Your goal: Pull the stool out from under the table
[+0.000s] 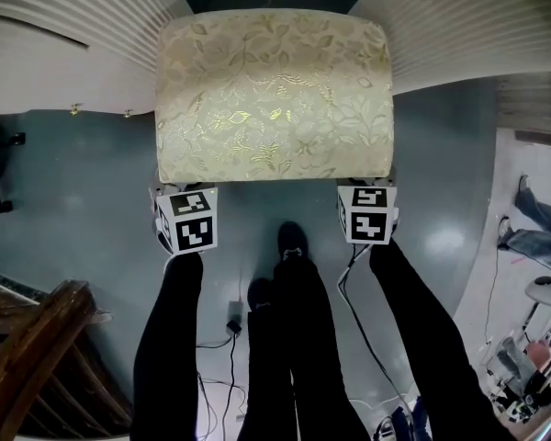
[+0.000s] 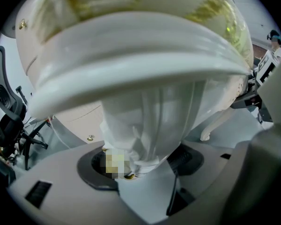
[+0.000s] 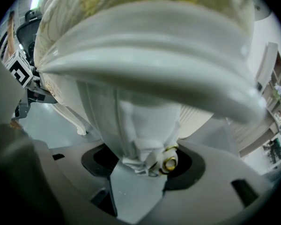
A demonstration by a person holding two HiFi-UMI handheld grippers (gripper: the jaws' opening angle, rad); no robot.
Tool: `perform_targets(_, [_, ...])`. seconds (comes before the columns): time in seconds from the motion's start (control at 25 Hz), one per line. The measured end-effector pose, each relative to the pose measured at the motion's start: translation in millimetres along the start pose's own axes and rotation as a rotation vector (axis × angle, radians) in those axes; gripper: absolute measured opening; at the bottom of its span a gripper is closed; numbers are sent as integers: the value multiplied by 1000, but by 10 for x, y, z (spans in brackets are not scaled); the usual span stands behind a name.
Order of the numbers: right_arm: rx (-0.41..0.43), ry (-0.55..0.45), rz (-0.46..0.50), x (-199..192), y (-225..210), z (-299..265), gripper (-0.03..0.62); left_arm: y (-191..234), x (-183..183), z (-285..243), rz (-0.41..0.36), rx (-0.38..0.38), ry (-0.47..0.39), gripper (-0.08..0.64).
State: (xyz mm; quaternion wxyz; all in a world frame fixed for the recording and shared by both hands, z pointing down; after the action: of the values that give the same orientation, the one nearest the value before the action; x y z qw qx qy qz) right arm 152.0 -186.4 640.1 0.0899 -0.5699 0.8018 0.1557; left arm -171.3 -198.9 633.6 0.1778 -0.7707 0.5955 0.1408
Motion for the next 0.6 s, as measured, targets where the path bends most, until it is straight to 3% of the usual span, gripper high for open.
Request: perform_targets(0.6, [12, 35, -16, -17, 24, -29, 284, 29, 1, -7, -8, 7, 34, 328])
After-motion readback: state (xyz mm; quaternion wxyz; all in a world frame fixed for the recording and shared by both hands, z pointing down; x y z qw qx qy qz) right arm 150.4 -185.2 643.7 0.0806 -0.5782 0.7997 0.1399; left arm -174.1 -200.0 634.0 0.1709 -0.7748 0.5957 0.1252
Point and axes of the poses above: the fingertips, and each gripper's own axes: z backward along the fingers, y to its left, x out of its top, the point moved 2 cm from there along z, backward along the fingers, and after that the axes turned 15 degrees about y, right-handed, at the moved point
